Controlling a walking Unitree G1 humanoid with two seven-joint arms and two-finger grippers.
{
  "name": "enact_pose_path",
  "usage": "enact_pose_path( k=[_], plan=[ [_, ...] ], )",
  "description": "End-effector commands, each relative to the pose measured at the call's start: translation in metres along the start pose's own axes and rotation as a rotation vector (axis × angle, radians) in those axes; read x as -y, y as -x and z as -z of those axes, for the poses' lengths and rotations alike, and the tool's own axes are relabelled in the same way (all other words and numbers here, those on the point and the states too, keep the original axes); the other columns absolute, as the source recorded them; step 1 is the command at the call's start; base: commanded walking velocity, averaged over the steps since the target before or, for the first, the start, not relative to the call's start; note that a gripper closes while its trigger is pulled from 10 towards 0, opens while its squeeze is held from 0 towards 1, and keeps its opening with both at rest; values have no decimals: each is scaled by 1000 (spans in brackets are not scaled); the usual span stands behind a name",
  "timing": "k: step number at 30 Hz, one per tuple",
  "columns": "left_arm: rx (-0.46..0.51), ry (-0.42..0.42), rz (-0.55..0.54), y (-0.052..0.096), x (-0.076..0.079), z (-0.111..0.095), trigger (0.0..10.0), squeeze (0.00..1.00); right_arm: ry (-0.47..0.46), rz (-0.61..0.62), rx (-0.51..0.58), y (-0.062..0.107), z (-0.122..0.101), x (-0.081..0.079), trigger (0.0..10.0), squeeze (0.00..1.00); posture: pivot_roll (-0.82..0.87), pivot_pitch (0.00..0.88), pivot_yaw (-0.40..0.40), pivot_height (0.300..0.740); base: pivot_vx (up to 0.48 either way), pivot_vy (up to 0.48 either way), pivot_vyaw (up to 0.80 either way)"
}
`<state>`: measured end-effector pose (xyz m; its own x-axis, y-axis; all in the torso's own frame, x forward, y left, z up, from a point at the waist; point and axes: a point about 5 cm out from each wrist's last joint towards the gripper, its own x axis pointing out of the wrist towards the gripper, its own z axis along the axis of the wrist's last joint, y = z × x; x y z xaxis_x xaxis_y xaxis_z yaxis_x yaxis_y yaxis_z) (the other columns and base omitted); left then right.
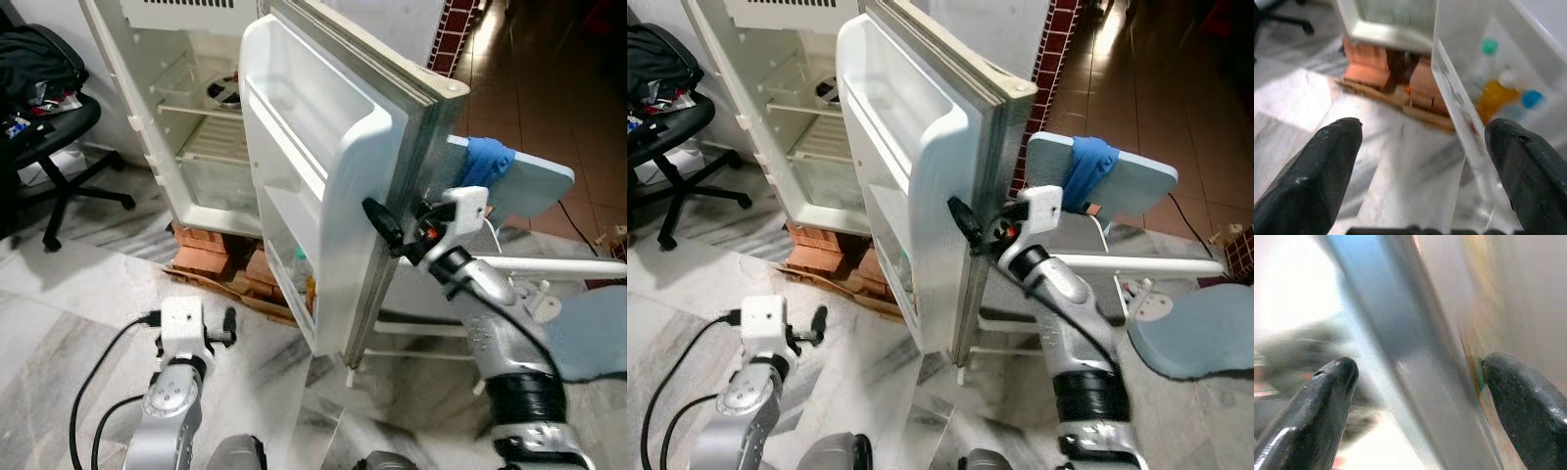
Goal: Restocking fridge
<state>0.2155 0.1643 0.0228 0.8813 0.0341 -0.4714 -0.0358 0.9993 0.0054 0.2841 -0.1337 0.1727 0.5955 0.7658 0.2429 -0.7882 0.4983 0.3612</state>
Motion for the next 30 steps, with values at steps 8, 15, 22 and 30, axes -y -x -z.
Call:
enact_pose_path(
  k=[8,15,22,30],
  plan=[
    [-50,-51,40,-1,3,-1,10000,0,44,7,-199,16,38,8,10000,0,89,71,20,740,0,0,0],
    [42,-34,-206,8,-36,-8,10000,0,98,199,-291,40,57,28,10000,0,104,83,15,740,0,0,0],
    [190,-42,-292,13,-51,-22,10000,0,335,488,-228,27,61,44,10000,0,114,85,2,740,0,0,0],
    [282,-32,-207,4,-35,-36,10000,0,407,612,-127,22,68,34,10000,0,103,86,8,740,0,121,0]
  ],
)
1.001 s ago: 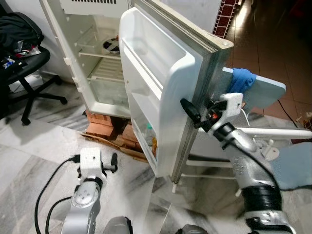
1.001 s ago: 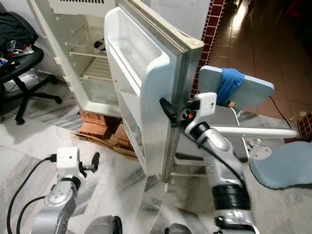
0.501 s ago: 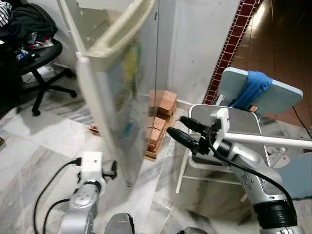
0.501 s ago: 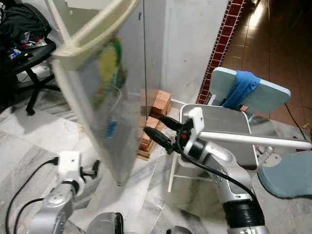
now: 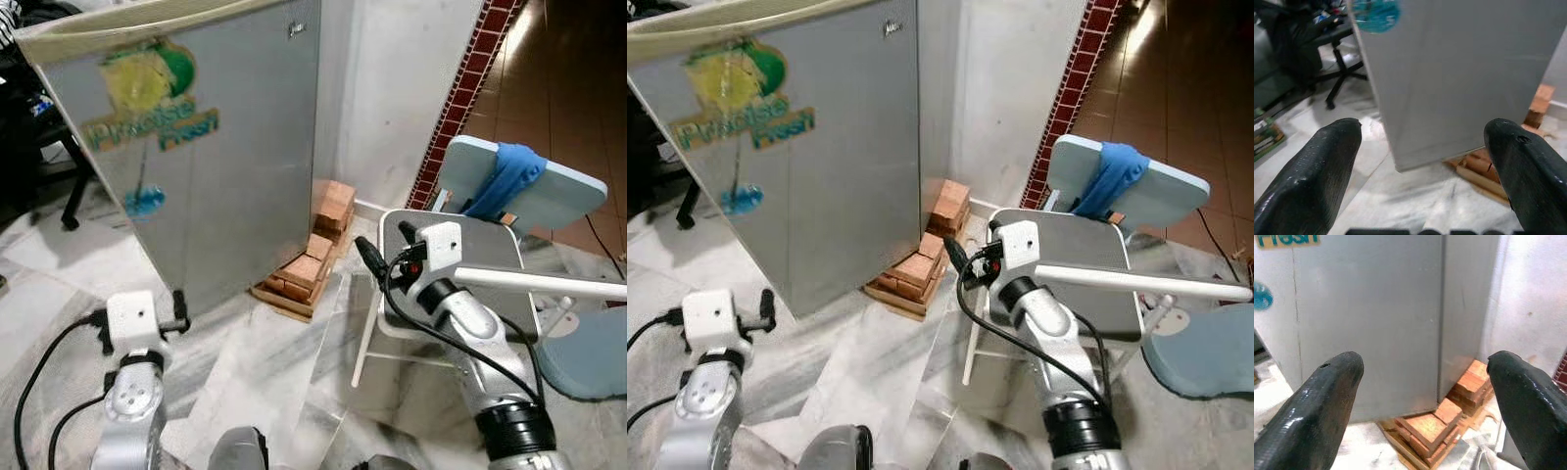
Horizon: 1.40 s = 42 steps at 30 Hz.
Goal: Restocking fridge
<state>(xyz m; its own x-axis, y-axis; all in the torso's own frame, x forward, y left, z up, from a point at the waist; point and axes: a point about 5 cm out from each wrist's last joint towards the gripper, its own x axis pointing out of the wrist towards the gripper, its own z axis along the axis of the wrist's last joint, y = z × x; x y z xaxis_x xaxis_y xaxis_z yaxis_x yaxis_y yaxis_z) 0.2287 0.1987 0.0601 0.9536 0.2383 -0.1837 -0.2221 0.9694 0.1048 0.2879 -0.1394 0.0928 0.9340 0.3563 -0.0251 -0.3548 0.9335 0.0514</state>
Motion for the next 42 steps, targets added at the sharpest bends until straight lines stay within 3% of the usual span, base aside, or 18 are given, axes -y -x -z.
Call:
enact_pose_path(
  k=[1,9,17,22,32,42],
  plan=[
    [-6,4,14,0,1,4,10000,0,21,51,28,1,-1,0,10000,0,99,86,10,740,0,472,-438],
    [-17,-2,37,-2,6,10,10000,0,-23,124,41,-6,6,0,10000,0,99,91,29,740,0,476,-742],
    [32,-38,72,-13,5,2,10000,0,-46,86,71,-19,4,-25,10000,0,103,82,30,740,0,480,-206],
    [68,-33,81,-24,11,-8,10000,0,-47,76,85,-22,3,-30,10000,0,92,76,32,740,0,480,-190],
    [91,-50,121,-25,21,-7,10000,0,-6,86,101,-23,-1,-19,10000,0,82,65,23,740,0,480,-653],
    [109,-55,128,-26,24,-8,10000,0,4,73,104,-26,0,-19,10000,0,87,56,17,740,0,480,-303]
  ],
)
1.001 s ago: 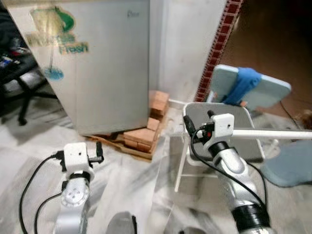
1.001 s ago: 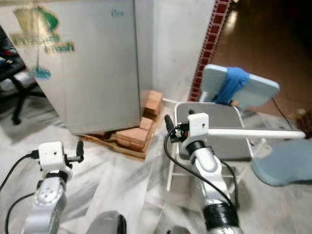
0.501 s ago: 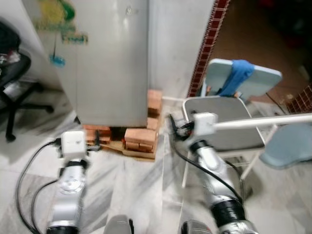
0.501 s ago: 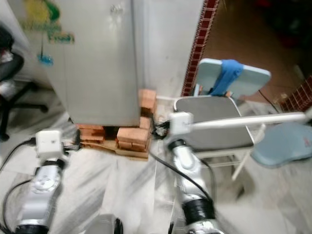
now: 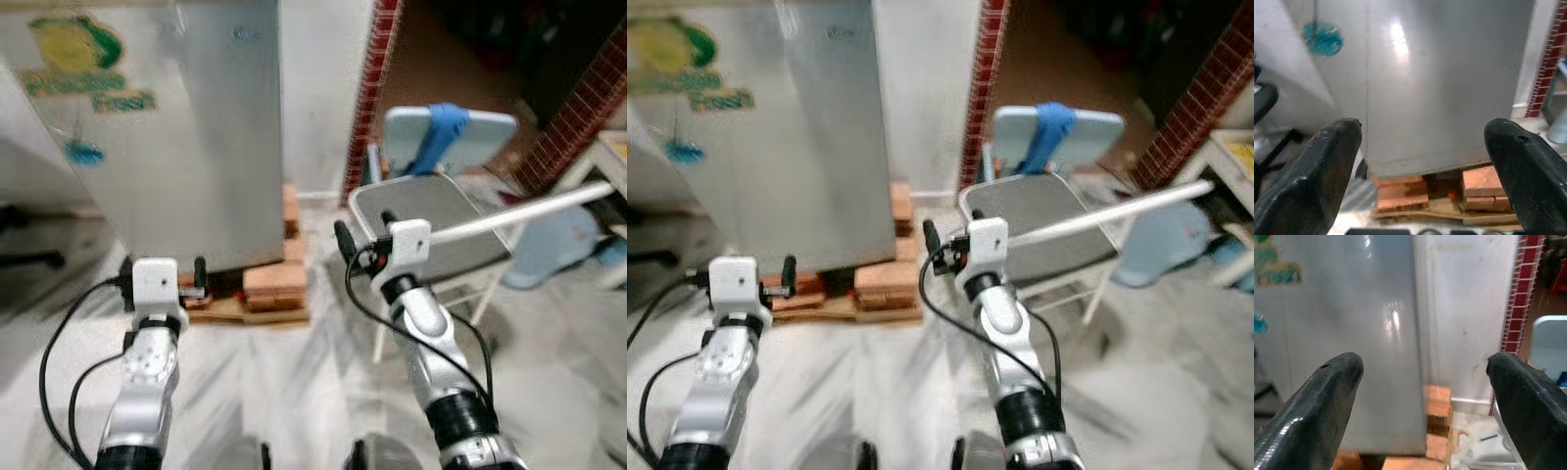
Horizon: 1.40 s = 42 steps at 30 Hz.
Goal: Restocking fridge
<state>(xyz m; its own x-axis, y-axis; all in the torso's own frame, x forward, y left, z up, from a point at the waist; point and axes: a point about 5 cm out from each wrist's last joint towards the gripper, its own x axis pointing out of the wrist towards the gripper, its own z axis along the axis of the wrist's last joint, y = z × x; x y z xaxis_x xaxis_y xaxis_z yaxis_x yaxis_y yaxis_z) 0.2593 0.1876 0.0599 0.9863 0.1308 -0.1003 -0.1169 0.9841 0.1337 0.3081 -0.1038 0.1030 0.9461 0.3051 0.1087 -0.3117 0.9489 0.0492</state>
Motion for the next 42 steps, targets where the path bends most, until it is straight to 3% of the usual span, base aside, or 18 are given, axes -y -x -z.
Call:
enact_pose_path(
  k=[1,12,16,27,32,38,42],
  plan=[
    [14,-13,31,0,6,-2,10000,0,4,28,-31,6,8,7,10000,0,87,56,18,740,0,480,0],
    [24,-25,47,0,4,-1,10000,0,14,62,-33,8,12,8,10000,0,84,62,28,740,0,480,-43],
    [47,-12,93,-2,15,-5,10000,0,13,56,-28,6,11,5,10000,0,81,63,30,740,0,480,-800],
    [84,-14,79,0,15,-22,10000,0,83,41,-46,-4,9,6,10000,0,106,150,34,740,0,480,-800],
    [69,-4,65,7,9,-19,10000,0,70,61,-73,2,17,6,10000,0,127,136,11,740,0,480,-800],
    [52,15,47,7,11,-13,10000,0,70,53,-76,5,21,5,10000,0,121,103,-6,740,0,480,-472],
    [66,17,36,5,16,-18,10000,0,57,86,-85,9,24,16,10000,0,120,81,-5,740,0,480,0]
  ],
)
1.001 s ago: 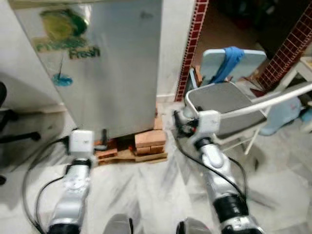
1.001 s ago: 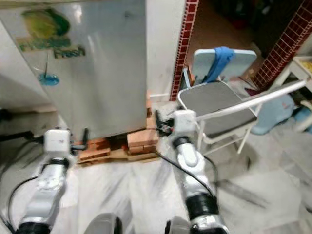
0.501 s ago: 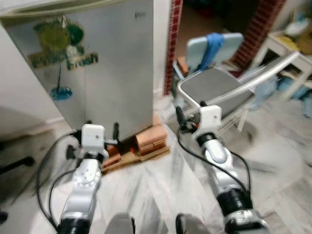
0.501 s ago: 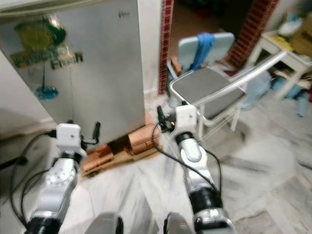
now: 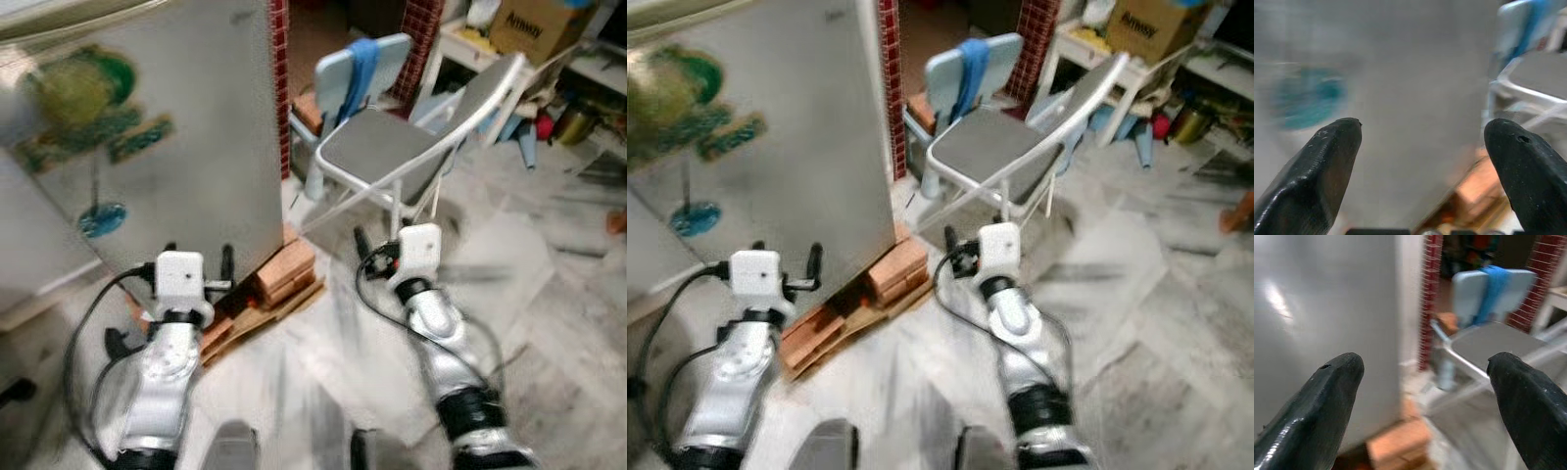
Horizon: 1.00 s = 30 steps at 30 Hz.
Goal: Restocking fridge
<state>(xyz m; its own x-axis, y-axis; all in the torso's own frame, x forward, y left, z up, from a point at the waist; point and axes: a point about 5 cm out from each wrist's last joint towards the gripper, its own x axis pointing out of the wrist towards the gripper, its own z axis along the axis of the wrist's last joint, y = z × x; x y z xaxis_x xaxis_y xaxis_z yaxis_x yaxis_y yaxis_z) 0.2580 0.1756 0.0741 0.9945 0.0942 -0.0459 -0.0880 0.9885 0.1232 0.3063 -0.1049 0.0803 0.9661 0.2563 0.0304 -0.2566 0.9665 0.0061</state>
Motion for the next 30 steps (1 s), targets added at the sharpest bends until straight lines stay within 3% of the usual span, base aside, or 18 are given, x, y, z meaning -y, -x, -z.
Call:
enact_pose_path(
  k=[1,13,20,30],
  plan=[
    [10,9,11,1,8,-3,10000,0,9,26,-5,4,1,14,10000,0,120,79,-6,740,0,480,0],
    [20,2,42,-7,19,-4,10000,0,21,-9,22,-1,-4,7,10000,0,117,45,4,740,0,450,0],
    [8,-8,27,-8,16,-2,10000,0,12,-21,25,-2,-5,7,10000,0,125,42,0,740,0,461,0],
    [47,-2,41,1,17,-4,10000,0,41,-11,6,6,-1,20,10000,0,118,54,-7,740,0,53,0]
  ],
)
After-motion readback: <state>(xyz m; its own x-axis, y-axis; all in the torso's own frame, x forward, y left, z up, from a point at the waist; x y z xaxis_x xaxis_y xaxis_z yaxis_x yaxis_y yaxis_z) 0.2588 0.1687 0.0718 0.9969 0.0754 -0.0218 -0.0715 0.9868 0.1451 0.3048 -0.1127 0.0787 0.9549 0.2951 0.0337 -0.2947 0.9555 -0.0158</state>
